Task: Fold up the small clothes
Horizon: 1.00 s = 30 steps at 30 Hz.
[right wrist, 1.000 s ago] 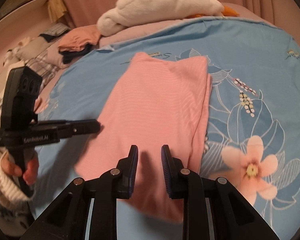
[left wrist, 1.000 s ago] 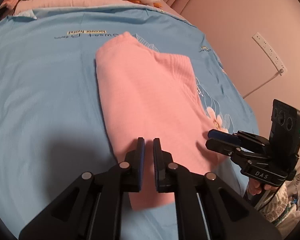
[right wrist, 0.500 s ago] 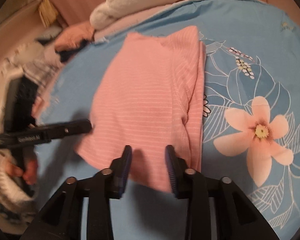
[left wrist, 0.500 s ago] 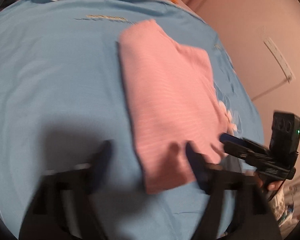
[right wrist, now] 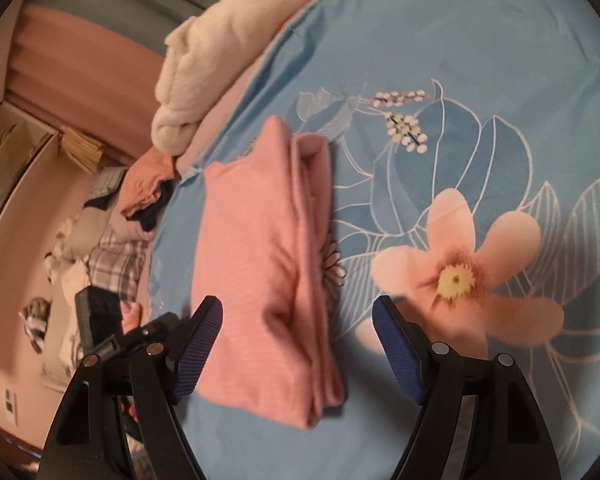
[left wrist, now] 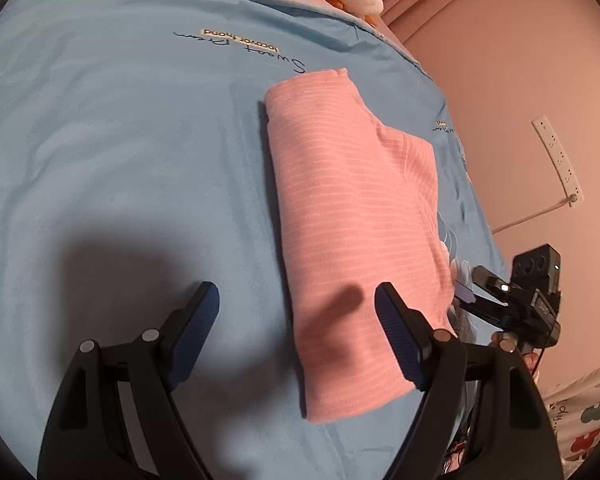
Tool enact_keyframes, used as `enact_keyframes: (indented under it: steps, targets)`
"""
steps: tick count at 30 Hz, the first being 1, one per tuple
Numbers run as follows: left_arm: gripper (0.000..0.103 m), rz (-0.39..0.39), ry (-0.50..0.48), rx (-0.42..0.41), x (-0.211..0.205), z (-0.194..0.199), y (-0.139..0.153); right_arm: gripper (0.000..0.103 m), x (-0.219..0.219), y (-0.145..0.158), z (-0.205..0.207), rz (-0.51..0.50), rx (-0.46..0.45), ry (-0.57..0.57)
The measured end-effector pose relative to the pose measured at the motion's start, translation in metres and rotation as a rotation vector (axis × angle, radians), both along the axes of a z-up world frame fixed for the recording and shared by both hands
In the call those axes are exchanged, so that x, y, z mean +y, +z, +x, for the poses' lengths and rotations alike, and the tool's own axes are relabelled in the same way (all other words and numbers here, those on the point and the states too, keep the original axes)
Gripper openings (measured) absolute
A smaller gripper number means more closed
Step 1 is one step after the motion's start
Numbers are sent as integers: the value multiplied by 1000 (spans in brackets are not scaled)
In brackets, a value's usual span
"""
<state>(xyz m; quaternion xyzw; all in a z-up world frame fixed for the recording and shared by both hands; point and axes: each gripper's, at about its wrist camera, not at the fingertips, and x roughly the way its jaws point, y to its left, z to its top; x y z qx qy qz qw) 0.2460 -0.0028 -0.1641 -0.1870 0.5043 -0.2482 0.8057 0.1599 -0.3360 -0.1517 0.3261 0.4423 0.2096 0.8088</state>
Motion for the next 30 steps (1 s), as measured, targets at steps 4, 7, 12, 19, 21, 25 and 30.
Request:
enact_keyframes:
  steps: [4,7,12,19,21,25,30]
  targets:
    - [79,12,-21,-7,-6,5,1,78,2,-2,6,-27,7,28]
    - [79,13,-34,-10,-8,8,0,78,7,1,15,-32,1,49]
    - [79,19,-50,-10,-14,16,-4,78,14,0,23,-53,-3,84]
    - [79,22,-66,-16,-17,23,-8,78,26,0,34,-80,-16,122]
    - [79,25,-71,-19,-19,24,-8,78,29,0,37,-84,-21,133]
    - [79,30,-81,-22,-26,27,-10,78,40,0,43,-92,-33,156]
    - [80,26,-90,-28,-33,31,-11,78,53,1,49,-135,-65,182]
